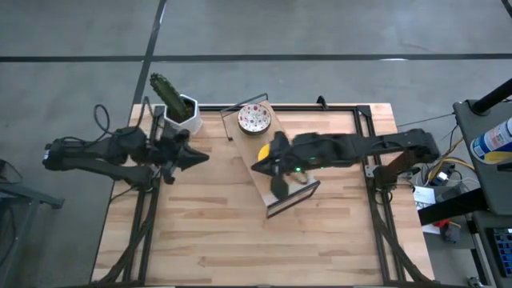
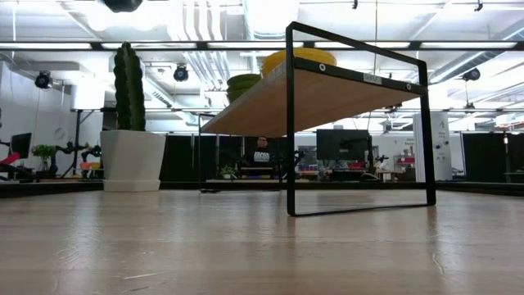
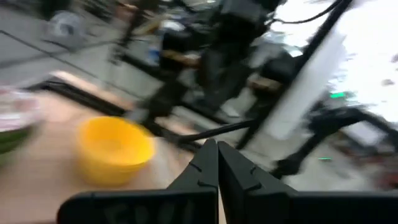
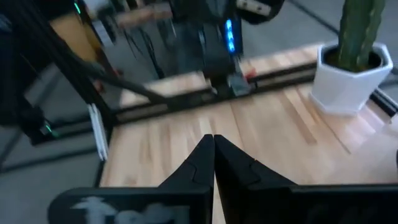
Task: Pick & Place Mini bowls
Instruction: Return to Home Position
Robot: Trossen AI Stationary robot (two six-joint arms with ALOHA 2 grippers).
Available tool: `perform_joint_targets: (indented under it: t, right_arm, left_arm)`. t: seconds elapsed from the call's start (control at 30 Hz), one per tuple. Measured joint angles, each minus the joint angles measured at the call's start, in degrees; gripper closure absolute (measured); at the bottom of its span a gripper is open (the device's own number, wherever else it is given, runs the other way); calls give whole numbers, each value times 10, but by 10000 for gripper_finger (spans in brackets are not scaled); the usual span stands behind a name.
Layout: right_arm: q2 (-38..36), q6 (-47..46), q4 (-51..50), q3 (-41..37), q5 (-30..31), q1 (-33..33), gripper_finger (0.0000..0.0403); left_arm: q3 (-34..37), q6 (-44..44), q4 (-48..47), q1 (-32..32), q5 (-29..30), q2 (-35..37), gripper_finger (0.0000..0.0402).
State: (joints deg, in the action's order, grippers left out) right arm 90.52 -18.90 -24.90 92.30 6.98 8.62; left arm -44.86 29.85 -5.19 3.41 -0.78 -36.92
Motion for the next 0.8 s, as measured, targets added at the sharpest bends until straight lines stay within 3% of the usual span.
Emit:
perform_joint_targets:
  t: [0.1,0.23,0.3,0.43,0.53,0.6,0.7,0.8]
  right_arm:
    - [-54,-9,99,-93,0,-2,394]
    - [-114,-54,152,-187,26,-7,394]
    - [-139,-52,152,-221,37,-8,394]
    - [-186,21,144,-283,39,-10,394]
    - [-218,10,151,-326,41,-10,394]
    - [-235,-7,167,-355,46,-10,394]
    - [-254,-5,215,-399,45,-9,394]
    - [-273,2,271,-437,36,-6,394]
  left_arm:
    - [0,-24,-84,6,82,37,401]
    - [0,46,-170,6,165,74,401]
    - [0,88,-209,6,170,86,401]
    - [0,82,-317,6,158,99,401]
    - [3,88,-368,6,169,100,401]
    - [16,71,-363,6,191,99,401]
    - [42,-6,-275,6,198,104,401]
    - [80,-82,-159,9,144,112,401]
